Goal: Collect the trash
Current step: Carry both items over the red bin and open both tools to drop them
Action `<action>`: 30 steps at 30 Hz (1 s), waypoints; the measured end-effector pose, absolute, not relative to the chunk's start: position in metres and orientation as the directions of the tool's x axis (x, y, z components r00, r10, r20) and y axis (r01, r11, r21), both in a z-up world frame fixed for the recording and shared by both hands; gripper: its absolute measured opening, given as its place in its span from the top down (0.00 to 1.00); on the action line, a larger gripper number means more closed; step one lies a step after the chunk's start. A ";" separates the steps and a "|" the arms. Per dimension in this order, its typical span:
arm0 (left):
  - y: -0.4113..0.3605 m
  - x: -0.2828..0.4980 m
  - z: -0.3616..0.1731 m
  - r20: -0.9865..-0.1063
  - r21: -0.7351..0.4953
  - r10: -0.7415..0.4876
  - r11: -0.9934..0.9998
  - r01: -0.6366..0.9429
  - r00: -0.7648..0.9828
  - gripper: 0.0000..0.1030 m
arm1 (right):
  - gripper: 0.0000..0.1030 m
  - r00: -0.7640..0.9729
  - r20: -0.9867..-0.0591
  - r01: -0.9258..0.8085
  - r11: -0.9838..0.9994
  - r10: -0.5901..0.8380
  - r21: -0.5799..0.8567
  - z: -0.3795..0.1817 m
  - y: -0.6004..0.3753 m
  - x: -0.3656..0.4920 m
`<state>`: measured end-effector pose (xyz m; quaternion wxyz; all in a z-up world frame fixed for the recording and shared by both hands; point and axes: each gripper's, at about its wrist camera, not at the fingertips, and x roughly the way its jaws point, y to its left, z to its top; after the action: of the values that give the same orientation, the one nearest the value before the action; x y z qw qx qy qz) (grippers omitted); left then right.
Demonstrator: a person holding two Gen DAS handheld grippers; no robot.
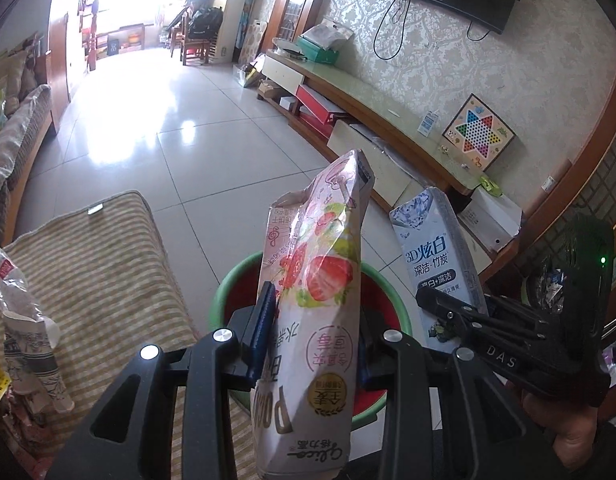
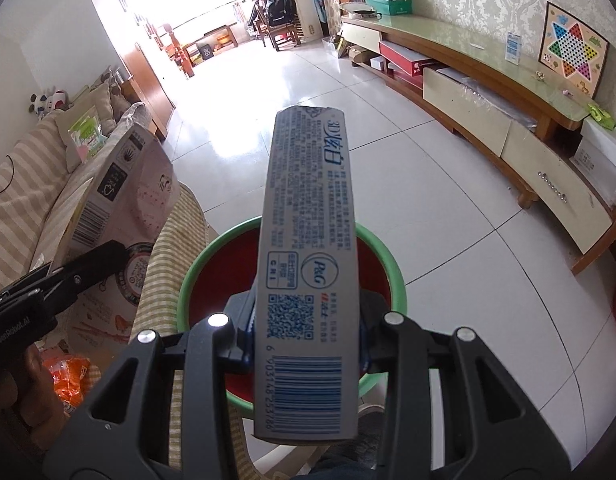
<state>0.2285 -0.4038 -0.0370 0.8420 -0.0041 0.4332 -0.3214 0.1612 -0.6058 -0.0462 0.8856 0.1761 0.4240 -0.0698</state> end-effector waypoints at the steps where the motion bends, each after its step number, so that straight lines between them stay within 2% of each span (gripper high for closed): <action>1: -0.405 0.232 -0.040 -0.729 -0.295 -0.549 0.791 0.537 0.408 0.70 | 0.65 0.625 -0.780 0.267 0.931 0.030 0.250 -0.050 -0.605 0.163; 10: -0.415 0.246 -0.050 -0.729 -0.354 -0.582 0.771 0.530 0.360 0.68 | 0.65 0.591 -0.804 0.226 0.942 0.071 0.248 -0.069 -0.592 0.171; 11: -0.416 0.248 -0.050 -0.726 -0.363 -0.588 0.768 0.528 0.356 0.55 | 0.61 0.593 -0.802 0.227 0.942 0.069 0.249 -0.069 -0.592 0.172; 12: -0.415 0.249 -0.049 -0.718 -0.370 -0.593 0.769 0.522 0.364 0.31 | 0.49 0.597 -0.800 0.232 0.941 0.061 0.245 -0.069 -0.592 0.173; 13: -0.413 0.249 -0.047 -0.703 -0.379 -0.599 0.772 0.511 0.384 0.22 | 0.22 0.601 -0.798 0.237 0.942 0.051 0.238 -0.069 -0.591 0.173; 14: -0.410 0.249 -0.044 -0.690 -0.385 -0.600 0.777 0.497 0.404 0.11 | 0.07 0.609 -0.792 0.242 0.943 0.037 0.230 -0.067 -0.590 0.173; 23: -0.385 0.250 -0.033 -0.650 -0.456 -0.630 0.771 0.444 0.426 0.08 | 0.04 0.633 -0.773 0.231 0.946 0.031 0.227 -0.057 -0.589 0.171; 30: -0.351 0.234 -0.008 -0.672 -0.402 -0.569 0.817 0.413 0.474 0.08 | 0.04 0.619 -0.785 0.265 0.948 -0.025 0.178 -0.048 -0.572 0.166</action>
<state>0.2338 -0.3509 -0.0080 0.8534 -0.0922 0.4248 -0.2877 0.1663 -0.5725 -0.0480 0.8889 0.1396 0.4287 -0.0816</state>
